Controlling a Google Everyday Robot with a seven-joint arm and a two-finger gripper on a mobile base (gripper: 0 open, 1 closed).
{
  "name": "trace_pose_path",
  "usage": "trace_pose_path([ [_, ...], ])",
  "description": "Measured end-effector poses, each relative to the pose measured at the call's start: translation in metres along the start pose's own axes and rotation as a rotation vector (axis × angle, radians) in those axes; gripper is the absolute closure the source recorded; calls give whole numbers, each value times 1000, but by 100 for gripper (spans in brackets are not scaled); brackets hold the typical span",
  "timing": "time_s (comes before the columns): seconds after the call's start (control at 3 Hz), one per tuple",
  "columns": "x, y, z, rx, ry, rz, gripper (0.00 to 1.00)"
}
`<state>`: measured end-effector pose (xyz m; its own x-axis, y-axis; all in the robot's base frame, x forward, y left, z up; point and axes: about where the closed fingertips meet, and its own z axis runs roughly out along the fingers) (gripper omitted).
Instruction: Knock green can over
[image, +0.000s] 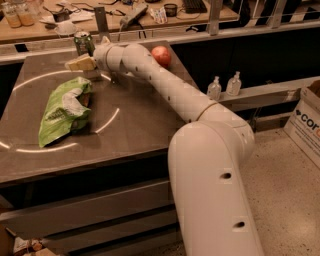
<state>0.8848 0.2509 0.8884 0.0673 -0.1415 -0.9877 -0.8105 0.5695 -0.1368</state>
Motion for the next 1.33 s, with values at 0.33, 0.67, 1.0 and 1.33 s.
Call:
trace_pose_path([
  [0.33,6,-3,16,-22,3,54,18],
  [0.67,5,-5,22,-47,4,73,41],
  [1.0,-20,-8,12,-81,-5,-4,64],
  [1.33,-55,-7,-13,-123,29,-179,88],
])
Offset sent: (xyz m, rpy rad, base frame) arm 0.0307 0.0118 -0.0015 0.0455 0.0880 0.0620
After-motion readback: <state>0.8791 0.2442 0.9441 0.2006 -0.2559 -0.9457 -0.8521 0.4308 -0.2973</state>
